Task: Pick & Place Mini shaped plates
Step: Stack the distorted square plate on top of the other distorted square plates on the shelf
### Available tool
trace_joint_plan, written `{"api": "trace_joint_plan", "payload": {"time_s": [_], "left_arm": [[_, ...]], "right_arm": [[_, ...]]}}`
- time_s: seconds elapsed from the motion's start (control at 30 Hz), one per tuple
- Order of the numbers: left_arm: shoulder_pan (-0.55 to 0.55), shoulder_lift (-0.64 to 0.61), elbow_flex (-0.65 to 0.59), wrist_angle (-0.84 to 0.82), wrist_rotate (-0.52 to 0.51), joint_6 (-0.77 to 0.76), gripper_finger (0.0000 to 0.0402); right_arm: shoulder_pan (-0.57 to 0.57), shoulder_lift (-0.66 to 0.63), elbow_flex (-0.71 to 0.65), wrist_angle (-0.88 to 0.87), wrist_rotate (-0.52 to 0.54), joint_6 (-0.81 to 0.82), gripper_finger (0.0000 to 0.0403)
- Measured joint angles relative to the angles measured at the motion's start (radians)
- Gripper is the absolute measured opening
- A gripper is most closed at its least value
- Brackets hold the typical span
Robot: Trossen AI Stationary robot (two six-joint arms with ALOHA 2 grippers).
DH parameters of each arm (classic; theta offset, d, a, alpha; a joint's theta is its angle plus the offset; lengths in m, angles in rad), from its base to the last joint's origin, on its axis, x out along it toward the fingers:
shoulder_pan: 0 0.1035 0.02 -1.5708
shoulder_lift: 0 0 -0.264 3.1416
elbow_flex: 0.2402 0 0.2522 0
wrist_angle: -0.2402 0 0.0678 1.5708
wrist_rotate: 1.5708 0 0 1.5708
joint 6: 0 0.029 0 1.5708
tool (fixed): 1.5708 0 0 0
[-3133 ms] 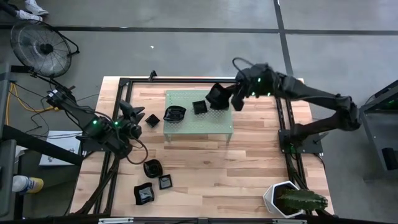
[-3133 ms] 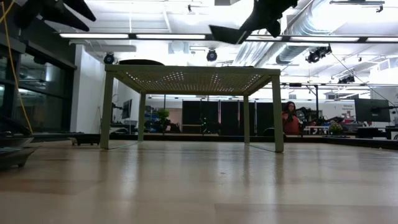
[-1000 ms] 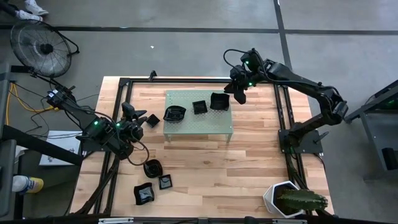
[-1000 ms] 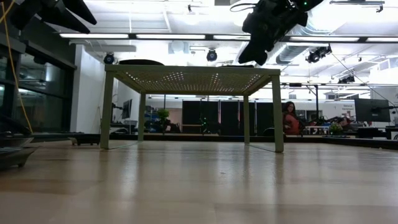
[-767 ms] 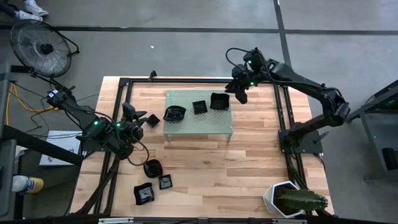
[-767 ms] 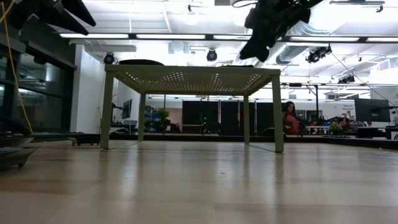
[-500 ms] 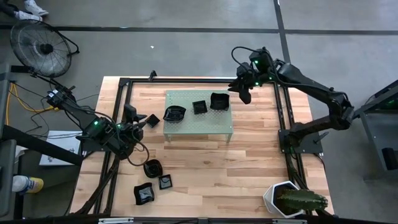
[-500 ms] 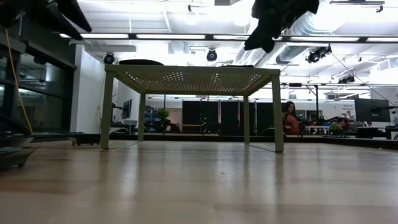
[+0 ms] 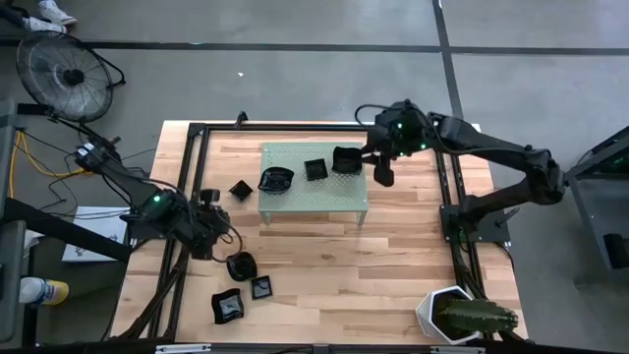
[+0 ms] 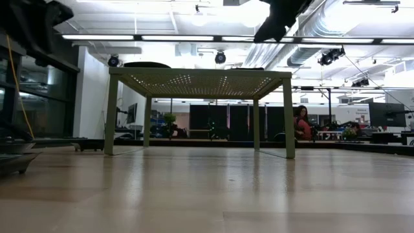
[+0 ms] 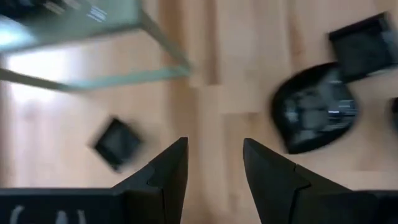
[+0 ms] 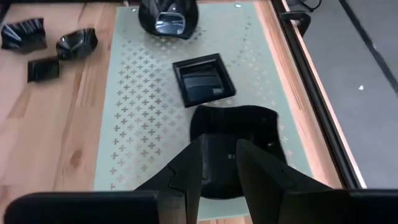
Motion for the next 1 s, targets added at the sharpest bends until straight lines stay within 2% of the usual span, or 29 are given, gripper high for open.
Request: {"api": "trace_joint_plan", "payload": {"time_s": [0.2,0.43,0.73,1.0], "left_arm": [[-0.032,0.129,0.000,0.100,0.191,-0.102,0.0149],[-0.146,0.300,0.000,0.231,0.314,-0.229,0.0149],[-0.276,0.399,0.000,0.372,0.308,-0.494,0.0149],[-0.323,0.424,0.000,0.405,0.291,-0.705,0.0149]], "right_arm": [[0.121,0.000,0.000,-0.023,0.138,0.007,0.0094],[0.273,0.000,-0.007,-0.055,0.313,0.047,0.0094],[0.482,-0.052,-0.194,0.040,0.482,0.167,0.0094],[0.644,-0.121,-0.393,0.261,0.574,0.244,0.0094]]}}
